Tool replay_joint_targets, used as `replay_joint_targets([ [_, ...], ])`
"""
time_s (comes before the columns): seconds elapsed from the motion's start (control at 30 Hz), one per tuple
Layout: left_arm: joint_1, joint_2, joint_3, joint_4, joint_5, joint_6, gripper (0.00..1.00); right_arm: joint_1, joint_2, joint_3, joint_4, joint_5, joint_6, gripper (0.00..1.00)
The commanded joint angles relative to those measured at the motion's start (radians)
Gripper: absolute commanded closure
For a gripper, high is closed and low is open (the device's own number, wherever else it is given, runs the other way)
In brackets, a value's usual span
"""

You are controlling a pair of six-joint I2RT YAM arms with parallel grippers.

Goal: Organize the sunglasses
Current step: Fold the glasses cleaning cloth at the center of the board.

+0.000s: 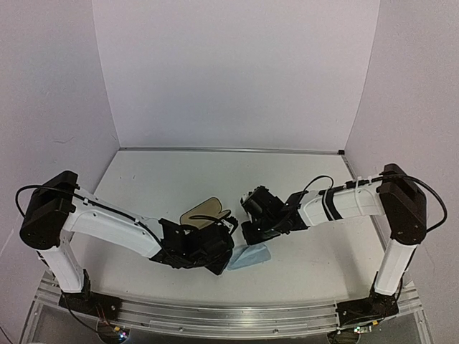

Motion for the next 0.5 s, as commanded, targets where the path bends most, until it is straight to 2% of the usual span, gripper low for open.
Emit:
replay_joint_targets([
  [0.0, 0.012, -0.079, -0.022, 0.068, -0.042, -0.024, 0.89, 0.016, 0.021, 0.061, -0.003, -0.007, -0.012, 0.76],
  [0.47, 0.024, -0.128, -0.091, 0.118, -0.052, -0.052, 0.9, 0.046, 0.071, 0.064, -0.02, -0.014, -0.001, 0.76],
])
